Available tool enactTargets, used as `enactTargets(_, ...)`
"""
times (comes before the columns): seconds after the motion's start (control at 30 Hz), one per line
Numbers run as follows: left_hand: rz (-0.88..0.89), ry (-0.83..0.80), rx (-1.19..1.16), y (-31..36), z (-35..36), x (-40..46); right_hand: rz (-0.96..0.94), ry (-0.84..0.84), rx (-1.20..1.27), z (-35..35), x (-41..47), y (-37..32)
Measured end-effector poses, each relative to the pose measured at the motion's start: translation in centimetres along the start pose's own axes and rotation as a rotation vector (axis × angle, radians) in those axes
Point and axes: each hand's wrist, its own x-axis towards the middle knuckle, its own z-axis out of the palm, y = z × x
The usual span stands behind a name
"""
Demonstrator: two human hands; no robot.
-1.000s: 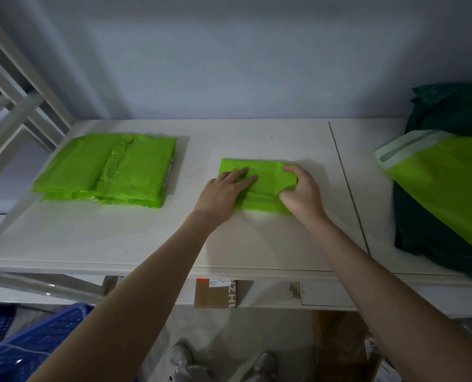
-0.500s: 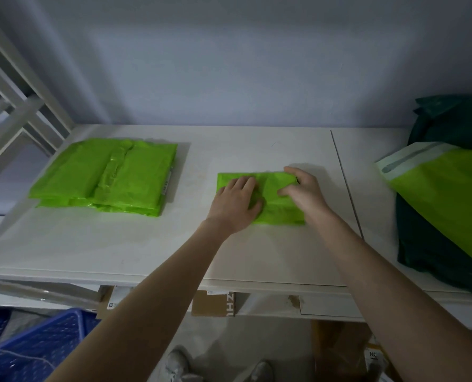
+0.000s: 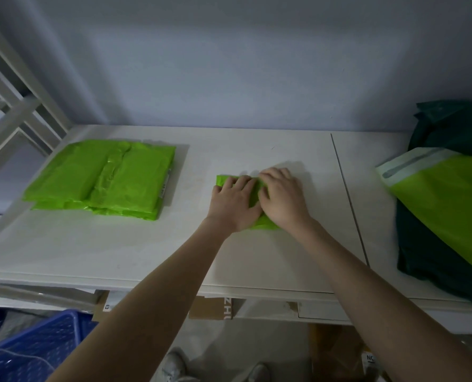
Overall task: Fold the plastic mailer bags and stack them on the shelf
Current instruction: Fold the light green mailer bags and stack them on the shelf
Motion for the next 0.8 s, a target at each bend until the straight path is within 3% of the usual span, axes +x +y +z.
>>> enactTargets(0.07, 0.016, 0.015, 0.0, -0.1, 0.2, -0.1, 0.019, -0.097, 0.0, 0.6, 0.2, -0.3)
enactTargets(0.33, -0.003, 0.1, 0.03, 0.0, 0.9, 0.0, 0.037, -0.144, -0.073, 1.1, 0.3, 0.4)
enactTargets(0.8, -0.138, 0.129, -0.009, -1.0, 1.1, -0.4, 0.055, -0.061, -0.191, 1.7, -0.6, 1.1)
